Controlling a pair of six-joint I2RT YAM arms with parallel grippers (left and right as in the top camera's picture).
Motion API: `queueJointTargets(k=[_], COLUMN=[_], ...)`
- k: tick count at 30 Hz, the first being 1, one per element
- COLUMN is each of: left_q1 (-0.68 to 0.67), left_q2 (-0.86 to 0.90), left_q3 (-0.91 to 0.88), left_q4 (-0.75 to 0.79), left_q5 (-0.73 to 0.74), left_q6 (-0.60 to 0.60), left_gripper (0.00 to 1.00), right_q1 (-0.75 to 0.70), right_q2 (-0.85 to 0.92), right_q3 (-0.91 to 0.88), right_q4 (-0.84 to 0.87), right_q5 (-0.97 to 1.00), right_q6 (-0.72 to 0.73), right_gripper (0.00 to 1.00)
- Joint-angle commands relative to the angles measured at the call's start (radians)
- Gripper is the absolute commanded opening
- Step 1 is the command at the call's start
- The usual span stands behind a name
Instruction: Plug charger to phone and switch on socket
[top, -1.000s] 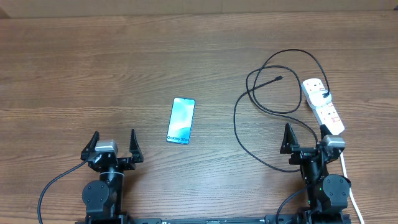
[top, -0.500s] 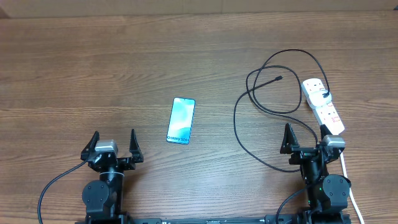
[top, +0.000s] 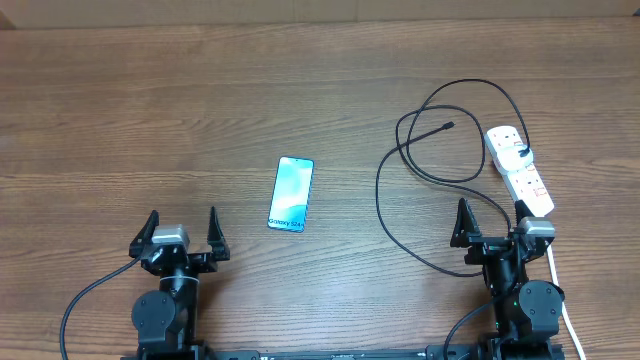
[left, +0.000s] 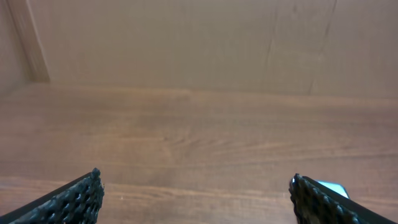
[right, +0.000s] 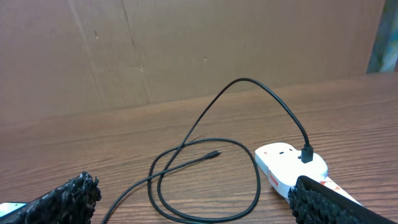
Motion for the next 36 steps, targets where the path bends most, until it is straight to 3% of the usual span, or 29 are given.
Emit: queueJointTargets(k=[1,9,12,19,28,36], left_q1=[-0.004,-0.005,-0.005,-0.005,-0.006,-0.035], left_q2=[-0.011,-0.011,-0.01,0.062,0.454,0.908], left_q3=[-0.004,0.025,0.094,0.329,0.723,1.197], left_q4=[0.027,0.099,0.045,-0.097,-0.232,-0.629], left_q5=[-0.037,0.1,0.099,0.1,0.272,0.326], left_q6=[0.019,-0.024,-0.079,-0.08,-0.115,-0.17], left_gripper=[1.0,1.0,1.0,1.0,1.0,1.0], right_q1=[-0.003,-0.003,-0.003,-0.003,-0.003,-0.003], right_q2=[-0.012,-0.012,-0.012,-0.012,-0.012,-0.012], right_q3=[0.0,0.0,0.0,0.0,0.0,0.0], right_q4=[0.007,0.007,0.007,0.007,0.007,0.007], right_q5=[0.006,0.006,0.006,0.006,0.006,0.006], right_q6=[-0.004,-0.004,-0.004,-0.004,-0.004,-0.004], right_gripper=[1.0,1.0,1.0,1.0,1.0,1.0])
